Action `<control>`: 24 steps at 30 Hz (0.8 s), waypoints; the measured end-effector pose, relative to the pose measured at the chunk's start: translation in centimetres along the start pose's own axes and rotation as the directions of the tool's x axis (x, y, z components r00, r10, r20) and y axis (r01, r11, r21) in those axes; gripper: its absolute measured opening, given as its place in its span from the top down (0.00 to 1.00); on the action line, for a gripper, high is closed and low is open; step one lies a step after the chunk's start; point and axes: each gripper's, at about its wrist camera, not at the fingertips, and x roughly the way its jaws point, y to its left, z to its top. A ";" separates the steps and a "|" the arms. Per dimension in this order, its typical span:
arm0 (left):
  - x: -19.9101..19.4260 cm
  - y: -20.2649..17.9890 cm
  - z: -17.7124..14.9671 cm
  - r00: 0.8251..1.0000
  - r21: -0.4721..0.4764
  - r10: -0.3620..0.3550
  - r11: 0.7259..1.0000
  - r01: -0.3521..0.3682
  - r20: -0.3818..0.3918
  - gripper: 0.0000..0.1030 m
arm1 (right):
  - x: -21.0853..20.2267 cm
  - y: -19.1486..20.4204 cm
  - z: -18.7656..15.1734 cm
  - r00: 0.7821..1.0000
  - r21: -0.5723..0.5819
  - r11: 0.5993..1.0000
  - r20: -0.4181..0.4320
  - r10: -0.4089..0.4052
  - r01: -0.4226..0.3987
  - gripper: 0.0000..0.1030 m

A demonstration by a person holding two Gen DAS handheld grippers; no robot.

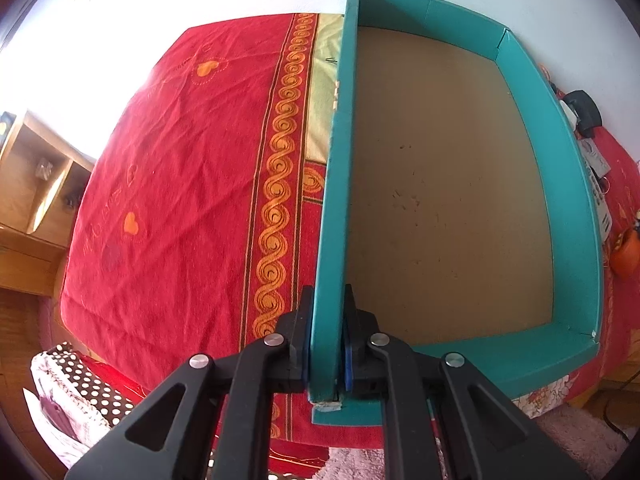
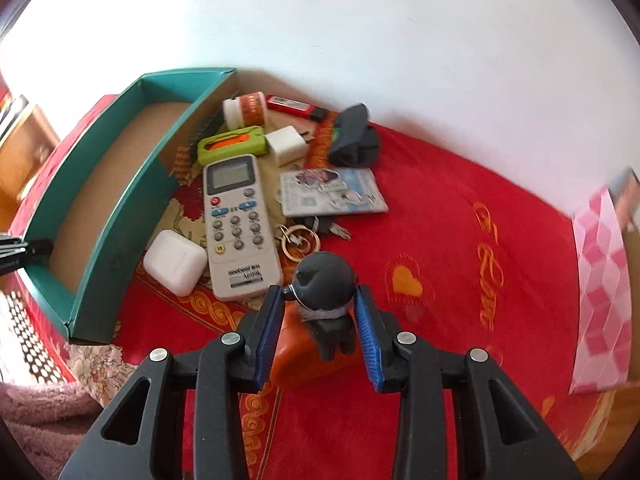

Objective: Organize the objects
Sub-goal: 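Grasp the penguin figurine with the right tool while the left tool clamps the tray wall, then carry the figurine into the teal tray and open the right tool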

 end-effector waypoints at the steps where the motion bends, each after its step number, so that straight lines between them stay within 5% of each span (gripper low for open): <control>1: 0.0 -0.1 0.0 1.000 0.004 0.004 1.000 -0.004 0.003 0.90 | 0.0 -0.3 -0.2 1.000 0.014 1.000 0.003 -0.002 0.002 0.64; 7: -0.3 -1.1 -0.3 1.000 0.013 -0.001 1.000 0.001 0.029 0.89 | -1.0 -1.2 -2.6 1.000 0.076 0.997 0.006 -0.010 0.010 0.64; 24: 0.6 3.5 -0.8 0.997 0.007 -0.076 0.997 0.076 0.031 0.79 | 1.1 -0.9 -1.2 0.997 0.258 0.964 -0.064 -0.054 0.069 0.56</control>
